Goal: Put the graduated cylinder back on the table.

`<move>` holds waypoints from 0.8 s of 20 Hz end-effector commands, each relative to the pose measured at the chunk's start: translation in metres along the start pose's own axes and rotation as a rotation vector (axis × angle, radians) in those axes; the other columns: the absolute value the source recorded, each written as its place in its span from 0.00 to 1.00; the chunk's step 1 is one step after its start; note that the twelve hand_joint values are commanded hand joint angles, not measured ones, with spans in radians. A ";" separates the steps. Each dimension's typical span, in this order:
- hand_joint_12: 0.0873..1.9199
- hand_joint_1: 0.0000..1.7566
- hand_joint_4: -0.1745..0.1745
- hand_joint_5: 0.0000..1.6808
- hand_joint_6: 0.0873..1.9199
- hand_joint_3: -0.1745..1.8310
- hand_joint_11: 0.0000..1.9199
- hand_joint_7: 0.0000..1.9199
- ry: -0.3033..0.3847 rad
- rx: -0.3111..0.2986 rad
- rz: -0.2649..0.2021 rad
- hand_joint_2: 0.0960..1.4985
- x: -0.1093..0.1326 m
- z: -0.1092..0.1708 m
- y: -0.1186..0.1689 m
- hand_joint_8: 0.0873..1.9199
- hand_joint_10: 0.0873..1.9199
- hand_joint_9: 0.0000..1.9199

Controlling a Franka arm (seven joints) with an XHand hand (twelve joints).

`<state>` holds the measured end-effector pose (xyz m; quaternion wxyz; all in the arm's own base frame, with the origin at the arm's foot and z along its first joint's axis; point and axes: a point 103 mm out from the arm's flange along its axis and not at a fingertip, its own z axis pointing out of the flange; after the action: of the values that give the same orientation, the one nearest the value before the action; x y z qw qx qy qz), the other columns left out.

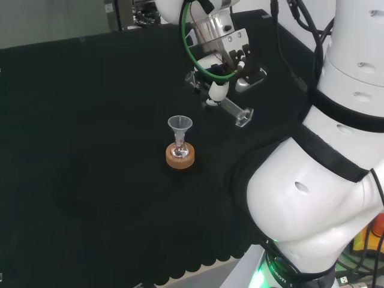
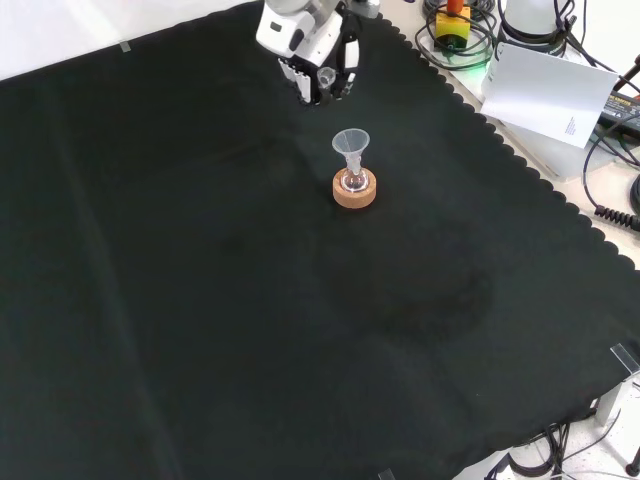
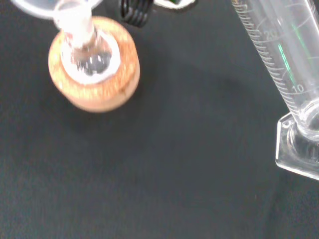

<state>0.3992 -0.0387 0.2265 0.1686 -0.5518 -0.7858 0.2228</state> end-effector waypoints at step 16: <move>0.34 0.65 0.00 0.56 0.58 0.32 0.66 0.63 0.284 -0.416 -0.194 0.59 -0.046 -0.033 0.124 0.11 0.00 0.74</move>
<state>0.4919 -0.0425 0.2002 0.1747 -0.5304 -0.8292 0.0228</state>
